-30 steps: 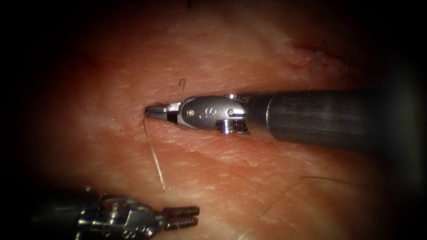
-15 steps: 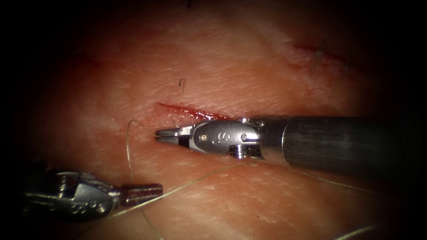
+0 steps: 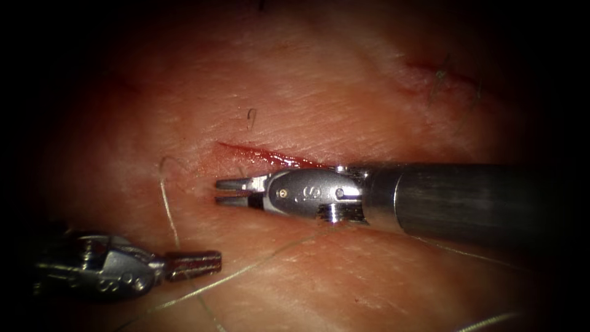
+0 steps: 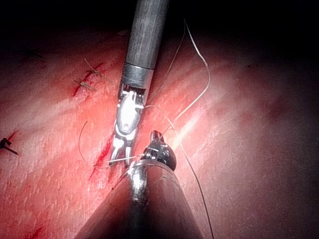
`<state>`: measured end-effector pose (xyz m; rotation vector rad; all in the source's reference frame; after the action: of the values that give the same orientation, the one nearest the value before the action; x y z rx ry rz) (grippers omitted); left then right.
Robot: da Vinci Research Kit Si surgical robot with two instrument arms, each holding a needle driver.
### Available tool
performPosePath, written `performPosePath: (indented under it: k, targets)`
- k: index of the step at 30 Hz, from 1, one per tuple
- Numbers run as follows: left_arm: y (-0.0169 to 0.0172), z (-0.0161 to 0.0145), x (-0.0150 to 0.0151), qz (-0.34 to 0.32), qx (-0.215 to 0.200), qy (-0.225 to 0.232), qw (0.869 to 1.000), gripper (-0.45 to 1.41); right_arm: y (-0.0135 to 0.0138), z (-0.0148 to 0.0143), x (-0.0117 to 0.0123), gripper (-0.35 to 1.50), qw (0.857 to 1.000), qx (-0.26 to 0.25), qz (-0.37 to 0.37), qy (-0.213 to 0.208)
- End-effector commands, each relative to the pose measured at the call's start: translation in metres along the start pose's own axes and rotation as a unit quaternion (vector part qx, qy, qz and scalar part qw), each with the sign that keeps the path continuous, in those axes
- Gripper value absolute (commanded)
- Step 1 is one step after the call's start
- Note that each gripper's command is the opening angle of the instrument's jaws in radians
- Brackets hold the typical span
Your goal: Wound Closure
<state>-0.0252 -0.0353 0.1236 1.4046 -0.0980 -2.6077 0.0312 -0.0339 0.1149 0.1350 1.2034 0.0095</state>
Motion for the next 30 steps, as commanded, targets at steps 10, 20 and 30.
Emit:
performPosePath:
  k: [10, 20, 30]
  targets:
    - [-0.0003, 0.0012, -0.002, 0.0, 0.004, -0.016, 1.0, -0.45, -0.002, -0.004, 0.0033, 1.26, 0.999, -0.03, 0.011, -0.002]
    - [-0.0005, 0.0009, -0.004, -0.001, 0.008, -0.025, 1.0, -0.45, -0.0121, -0.0099, 0.0081, 1.29, 1.0, -0.011, 0.006, 0.005]
    - [0.0004, -0.0006, -0.0033, -0.006, 0.011, -0.032, 0.999, -0.45, -0.0137, -0.0158, 0.0112, 1.16, 0.999, -0.035, 0.023, 0.002]
